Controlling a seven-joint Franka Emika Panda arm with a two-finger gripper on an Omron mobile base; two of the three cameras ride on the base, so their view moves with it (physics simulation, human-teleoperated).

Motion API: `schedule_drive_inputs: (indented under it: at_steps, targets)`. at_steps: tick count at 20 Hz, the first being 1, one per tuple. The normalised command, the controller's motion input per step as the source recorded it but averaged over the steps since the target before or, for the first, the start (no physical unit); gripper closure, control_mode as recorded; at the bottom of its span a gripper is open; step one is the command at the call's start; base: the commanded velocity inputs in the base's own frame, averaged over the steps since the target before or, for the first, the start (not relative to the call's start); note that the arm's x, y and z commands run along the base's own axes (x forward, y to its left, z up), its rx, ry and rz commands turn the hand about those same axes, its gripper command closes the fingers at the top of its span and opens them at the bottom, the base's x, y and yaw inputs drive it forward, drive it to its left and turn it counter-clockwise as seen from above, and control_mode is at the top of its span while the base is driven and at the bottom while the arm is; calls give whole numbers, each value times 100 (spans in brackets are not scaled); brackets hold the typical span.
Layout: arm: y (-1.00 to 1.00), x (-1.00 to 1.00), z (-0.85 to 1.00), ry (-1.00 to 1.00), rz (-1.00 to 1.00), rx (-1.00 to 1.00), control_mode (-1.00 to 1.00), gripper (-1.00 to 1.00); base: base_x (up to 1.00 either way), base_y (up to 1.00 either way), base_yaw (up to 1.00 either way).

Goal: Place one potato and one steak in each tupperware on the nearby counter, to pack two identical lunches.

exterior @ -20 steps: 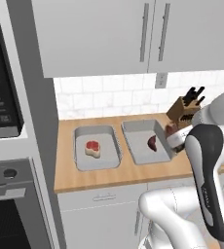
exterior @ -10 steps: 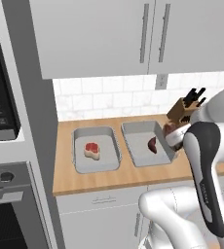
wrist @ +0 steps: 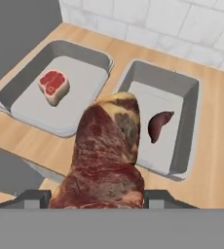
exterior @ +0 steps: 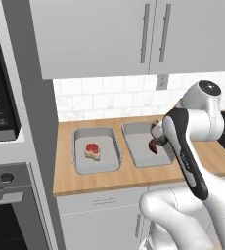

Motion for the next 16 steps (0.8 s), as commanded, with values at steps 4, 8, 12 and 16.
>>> schedule_drive_inputs:
  at_steps: [4, 8, 12, 16]
  targets:
    - [-6, 97, -62, 14, 0, 0, -100, 100, 0, 0, 0]
    - [-18, 53, -47, -16, 0, 0, -100, 100, 0, 0, 0]
    - [0, 77, -48, -9, 0, 0, -100, 100, 0, 0, 0]
    - [0, 71, -61, 4, 0, 0, -100, 100, 0, 0, 0]
